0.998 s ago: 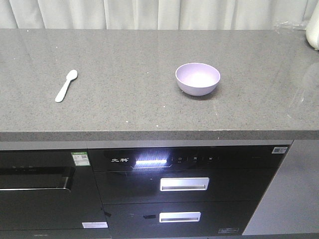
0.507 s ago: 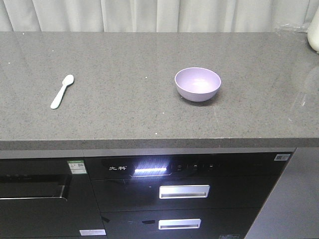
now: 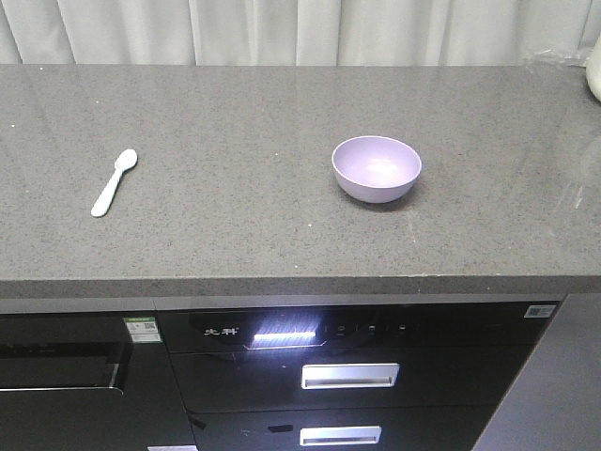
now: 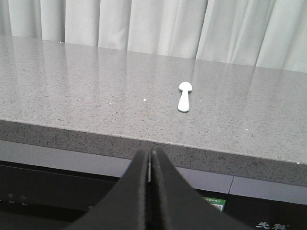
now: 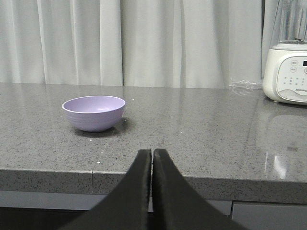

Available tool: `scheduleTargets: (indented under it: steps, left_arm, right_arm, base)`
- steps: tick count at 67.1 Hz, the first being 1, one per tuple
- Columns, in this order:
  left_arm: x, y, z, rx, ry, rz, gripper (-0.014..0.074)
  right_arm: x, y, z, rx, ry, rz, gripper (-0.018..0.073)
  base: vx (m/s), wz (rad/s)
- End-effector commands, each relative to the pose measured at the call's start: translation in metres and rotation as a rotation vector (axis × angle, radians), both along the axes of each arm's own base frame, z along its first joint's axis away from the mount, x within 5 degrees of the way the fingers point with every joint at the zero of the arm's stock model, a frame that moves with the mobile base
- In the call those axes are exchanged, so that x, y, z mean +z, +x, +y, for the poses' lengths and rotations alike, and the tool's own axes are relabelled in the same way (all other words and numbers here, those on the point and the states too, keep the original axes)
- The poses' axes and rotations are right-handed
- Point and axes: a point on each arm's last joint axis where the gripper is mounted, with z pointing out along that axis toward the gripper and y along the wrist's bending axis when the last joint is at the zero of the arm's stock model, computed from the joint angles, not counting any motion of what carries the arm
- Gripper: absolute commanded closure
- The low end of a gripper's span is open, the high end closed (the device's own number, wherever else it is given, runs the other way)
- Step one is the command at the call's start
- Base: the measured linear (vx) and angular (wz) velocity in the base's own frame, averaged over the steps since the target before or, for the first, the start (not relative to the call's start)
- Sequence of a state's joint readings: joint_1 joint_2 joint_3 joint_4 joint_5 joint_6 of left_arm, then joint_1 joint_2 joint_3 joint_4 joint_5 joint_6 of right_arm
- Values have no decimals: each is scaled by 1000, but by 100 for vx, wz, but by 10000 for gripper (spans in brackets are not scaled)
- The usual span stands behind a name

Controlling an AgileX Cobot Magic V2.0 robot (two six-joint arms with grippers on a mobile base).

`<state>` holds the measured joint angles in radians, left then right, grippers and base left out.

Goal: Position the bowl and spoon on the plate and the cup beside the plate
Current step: 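Continue driving forward until the countertop fills the view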

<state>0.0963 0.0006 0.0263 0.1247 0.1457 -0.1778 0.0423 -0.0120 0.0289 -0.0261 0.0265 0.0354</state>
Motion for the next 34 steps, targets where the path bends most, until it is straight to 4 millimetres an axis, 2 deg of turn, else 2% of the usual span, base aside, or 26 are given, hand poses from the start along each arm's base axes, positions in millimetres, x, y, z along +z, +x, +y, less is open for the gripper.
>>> scheduleTargets:
  steps: [1, 34]
  left_arm:
    - [-3, 2, -1, -13, -9, -34, 602]
    - [-3, 2, -1, -13, -9, -34, 602]
  right_arm:
    - [5, -1, 0, -5, -7, -77, 561]
    - [5, -1, 0, -5, -7, -77, 561]
  base:
    - [5, 1]
    - [5, 0]
